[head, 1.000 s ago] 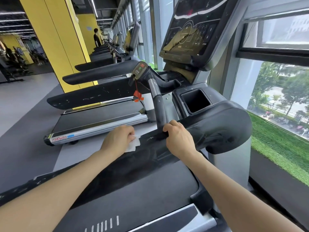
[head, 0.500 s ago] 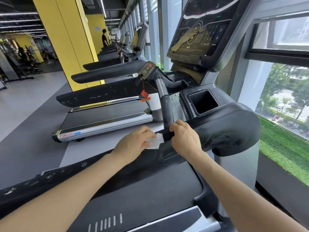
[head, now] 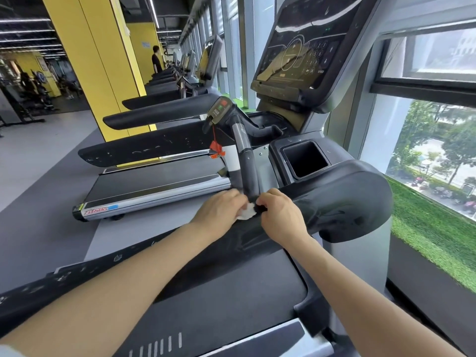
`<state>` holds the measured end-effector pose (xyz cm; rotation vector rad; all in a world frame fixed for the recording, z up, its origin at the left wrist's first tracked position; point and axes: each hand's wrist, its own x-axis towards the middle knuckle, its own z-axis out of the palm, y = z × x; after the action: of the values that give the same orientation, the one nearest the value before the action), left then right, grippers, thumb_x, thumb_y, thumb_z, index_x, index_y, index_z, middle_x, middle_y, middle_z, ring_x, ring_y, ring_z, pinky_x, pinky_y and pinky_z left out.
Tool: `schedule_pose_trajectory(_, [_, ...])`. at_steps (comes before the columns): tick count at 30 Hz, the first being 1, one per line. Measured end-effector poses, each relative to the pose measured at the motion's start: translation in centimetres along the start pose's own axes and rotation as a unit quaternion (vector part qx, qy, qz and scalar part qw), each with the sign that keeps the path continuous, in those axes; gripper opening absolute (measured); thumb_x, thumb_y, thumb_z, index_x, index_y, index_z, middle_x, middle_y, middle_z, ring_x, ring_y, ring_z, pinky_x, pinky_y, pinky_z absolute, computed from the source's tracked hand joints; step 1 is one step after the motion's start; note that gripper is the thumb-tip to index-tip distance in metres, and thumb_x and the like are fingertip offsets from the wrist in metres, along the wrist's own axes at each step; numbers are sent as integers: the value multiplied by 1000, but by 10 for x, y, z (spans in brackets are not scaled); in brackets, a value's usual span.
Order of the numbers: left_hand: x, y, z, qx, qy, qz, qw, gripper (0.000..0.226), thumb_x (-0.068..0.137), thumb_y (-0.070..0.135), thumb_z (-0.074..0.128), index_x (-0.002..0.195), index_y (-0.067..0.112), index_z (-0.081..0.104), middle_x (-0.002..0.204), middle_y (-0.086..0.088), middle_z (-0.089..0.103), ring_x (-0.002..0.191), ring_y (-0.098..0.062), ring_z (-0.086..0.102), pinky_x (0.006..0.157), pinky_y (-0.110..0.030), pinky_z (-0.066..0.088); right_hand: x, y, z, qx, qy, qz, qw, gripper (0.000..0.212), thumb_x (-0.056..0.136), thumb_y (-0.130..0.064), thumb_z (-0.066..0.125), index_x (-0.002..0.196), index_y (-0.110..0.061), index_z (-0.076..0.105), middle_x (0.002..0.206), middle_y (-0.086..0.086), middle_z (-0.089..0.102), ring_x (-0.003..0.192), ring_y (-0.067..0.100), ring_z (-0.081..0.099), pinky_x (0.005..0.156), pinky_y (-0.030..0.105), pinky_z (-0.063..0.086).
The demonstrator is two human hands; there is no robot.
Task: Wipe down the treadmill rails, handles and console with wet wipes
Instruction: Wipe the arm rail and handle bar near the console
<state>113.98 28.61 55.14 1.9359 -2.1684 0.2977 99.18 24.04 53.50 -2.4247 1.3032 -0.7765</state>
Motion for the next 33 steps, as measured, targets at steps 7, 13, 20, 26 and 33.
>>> schedule_pose_trajectory(7, [-37, -27, -11, -35, -9, -27, 999, 14, 97, 20, 47, 97, 14, 60, 100, -3, 55, 95, -21, 52, 69, -28, 32, 2, -3, 1, 8, 0, 8, 1000, 40, 84, 6, 43, 115, -8, 62, 112, 3, 54, 101, 24, 53, 71, 37, 50])
schedule_pose_trajectory(13, [17, 20, 12, -68, 24, 17, 997, 14, 96, 19, 48, 98, 8, 57, 99, -8, 52, 95, -21, 50, 69, -32, 37, -3, 4, 0, 49, 22, 35, 998, 32, 84, 3, 44, 107, -8, 64, 110, 2, 55, 99, 24, 54, 70, 34, 46])
schedule_pose_trajectory(20, [-19, -23, 3, -70, -9, 17, 997, 12, 97, 15, 46, 96, 15, 58, 98, 2, 52, 89, -13, 44, 69, -26, 32, -5, 8, -2, 42, 37, 47, 997, 42, 84, 7, 43, 118, -10, 61, 120, 0, 53, 108, 22, 52, 77, 34, 48])
schedule_pose_trajectory(26, [32, 16, 15, -98, 8, 31, 995, 24, 88, -5, 45, 99, 13, 56, 103, -2, 53, 94, -20, 46, 76, -40, 44, -14, 20, -7, 40, 52, 59, 996, 41, 84, 5, 43, 116, -11, 63, 115, 1, 54, 106, 21, 52, 75, 34, 47])
schedule_pose_trajectory(33, [35, -3, 16, -85, -28, 118, 989, 21, 86, -4, 47, 92, 13, 58, 95, 2, 52, 88, -15, 43, 69, -28, 34, -12, 15, -4, 49, 49, 57, 996, 38, 85, 4, 43, 114, -10, 64, 114, 1, 55, 106, 20, 52, 77, 34, 48])
